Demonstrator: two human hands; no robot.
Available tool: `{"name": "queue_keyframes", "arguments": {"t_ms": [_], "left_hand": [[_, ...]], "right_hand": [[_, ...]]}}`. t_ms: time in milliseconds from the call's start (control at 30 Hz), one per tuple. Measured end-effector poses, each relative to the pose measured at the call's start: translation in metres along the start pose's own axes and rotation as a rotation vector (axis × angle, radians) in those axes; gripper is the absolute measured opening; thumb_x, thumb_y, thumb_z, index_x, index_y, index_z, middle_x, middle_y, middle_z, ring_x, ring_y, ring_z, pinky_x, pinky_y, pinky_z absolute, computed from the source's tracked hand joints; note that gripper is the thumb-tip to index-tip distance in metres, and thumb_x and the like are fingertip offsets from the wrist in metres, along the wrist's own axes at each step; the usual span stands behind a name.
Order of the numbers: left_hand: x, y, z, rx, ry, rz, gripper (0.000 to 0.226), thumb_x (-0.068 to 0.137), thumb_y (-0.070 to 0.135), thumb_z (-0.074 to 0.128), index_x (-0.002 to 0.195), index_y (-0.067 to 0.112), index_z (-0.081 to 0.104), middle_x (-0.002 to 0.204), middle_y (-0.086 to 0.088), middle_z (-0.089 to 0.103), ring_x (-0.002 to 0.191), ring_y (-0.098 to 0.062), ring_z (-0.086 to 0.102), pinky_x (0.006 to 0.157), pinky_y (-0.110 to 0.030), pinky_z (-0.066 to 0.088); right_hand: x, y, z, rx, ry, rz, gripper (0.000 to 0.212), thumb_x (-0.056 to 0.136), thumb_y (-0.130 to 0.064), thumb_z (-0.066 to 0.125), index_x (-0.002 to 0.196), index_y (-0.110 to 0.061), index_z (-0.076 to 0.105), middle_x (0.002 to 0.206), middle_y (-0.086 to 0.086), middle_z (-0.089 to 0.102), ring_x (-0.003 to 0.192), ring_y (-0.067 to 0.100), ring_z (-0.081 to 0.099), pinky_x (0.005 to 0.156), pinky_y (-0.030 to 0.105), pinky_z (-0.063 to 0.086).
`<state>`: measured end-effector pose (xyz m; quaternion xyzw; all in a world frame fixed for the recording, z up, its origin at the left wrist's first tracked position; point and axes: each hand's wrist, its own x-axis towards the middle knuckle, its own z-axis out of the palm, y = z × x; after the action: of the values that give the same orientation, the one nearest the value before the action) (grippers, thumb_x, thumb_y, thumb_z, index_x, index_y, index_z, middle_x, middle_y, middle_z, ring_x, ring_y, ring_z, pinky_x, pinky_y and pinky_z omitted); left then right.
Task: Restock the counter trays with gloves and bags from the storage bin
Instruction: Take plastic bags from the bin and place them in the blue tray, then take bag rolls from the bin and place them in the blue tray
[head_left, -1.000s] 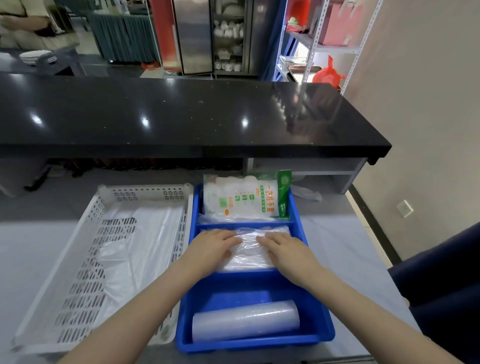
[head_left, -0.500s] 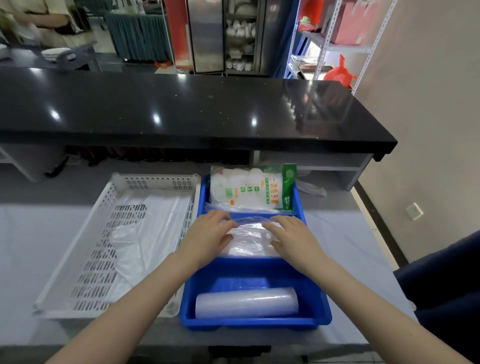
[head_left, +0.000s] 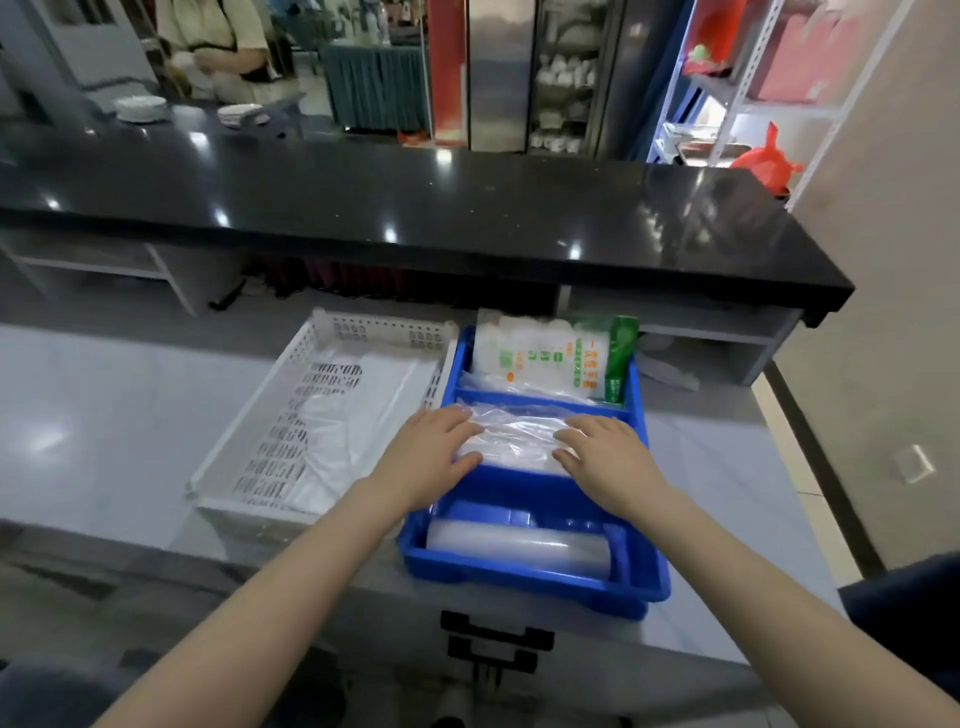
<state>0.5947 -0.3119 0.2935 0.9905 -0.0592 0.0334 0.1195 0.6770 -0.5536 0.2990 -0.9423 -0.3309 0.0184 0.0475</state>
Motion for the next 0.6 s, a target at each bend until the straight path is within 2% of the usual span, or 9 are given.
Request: {"name": "queue_keyframes", "arguments": {"t_ms": [133, 300, 433, 600], "left_hand": [[-0.049, -0.019, -0.02, -0.124, 0.186, -0.138, 0.035, 0.093, 0.034, 0.053, 0.125, 0.021, 0.058, 0.128, 0.0, 0.059, 0.119, -0.018, 0.052, 0.101, -0.032, 0.039], [-0.129, -0.06, -0.03, -0.195, 0.233, -0.41, 0.029, 0.094, 0.034, 0.051, 0.122, 0.03, 0.058, 0.123, 0.01, 0.058, 0.112, -0.013, 0.053, 0.092, -0.031, 0.043], [-0.208, -0.092, -0.032, -0.213, 0.276, -0.589, 0.027, 0.093, 0.033, 0.052, 0.119, 0.029, 0.059, 0.116, 0.008, 0.063, 0.103, -0.013, 0.06, 0.089, -0.037, 0.05], [-0.34, -0.129, -0.015, -0.3, 0.33, -0.875, 0.026, 0.091, 0.025, 0.054, 0.116, 0.028, 0.06, 0.103, 0.004, 0.065, 0.094, -0.014, 0.062, 0.082, -0.039, 0.053]], "right_hand": [[0.009, -0.049, -0.008, 0.091, 0.078, -0.165, 0.036, 0.098, -0.038, 0.045, 0.129, -0.023, 0.056, 0.141, -0.001, 0.049, 0.13, 0.023, 0.043, 0.109, 0.037, 0.028], [0.021, -0.147, -0.008, 0.175, 0.065, -0.431, 0.036, 0.097, -0.038, 0.046, 0.128, -0.022, 0.057, 0.141, 0.0, 0.05, 0.13, 0.021, 0.043, 0.109, 0.035, 0.029], [0.026, -0.223, 0.004, 0.164, 0.01, -0.615, 0.038, 0.098, -0.039, 0.044, 0.13, -0.023, 0.054, 0.143, 0.001, 0.047, 0.132, 0.021, 0.041, 0.11, 0.035, 0.028], [0.028, -0.321, 0.037, 0.148, -0.067, -0.823, 0.034, 0.094, -0.033, 0.052, 0.122, -0.016, 0.063, 0.131, 0.007, 0.058, 0.119, 0.028, 0.053, 0.1, 0.04, 0.04]]}}
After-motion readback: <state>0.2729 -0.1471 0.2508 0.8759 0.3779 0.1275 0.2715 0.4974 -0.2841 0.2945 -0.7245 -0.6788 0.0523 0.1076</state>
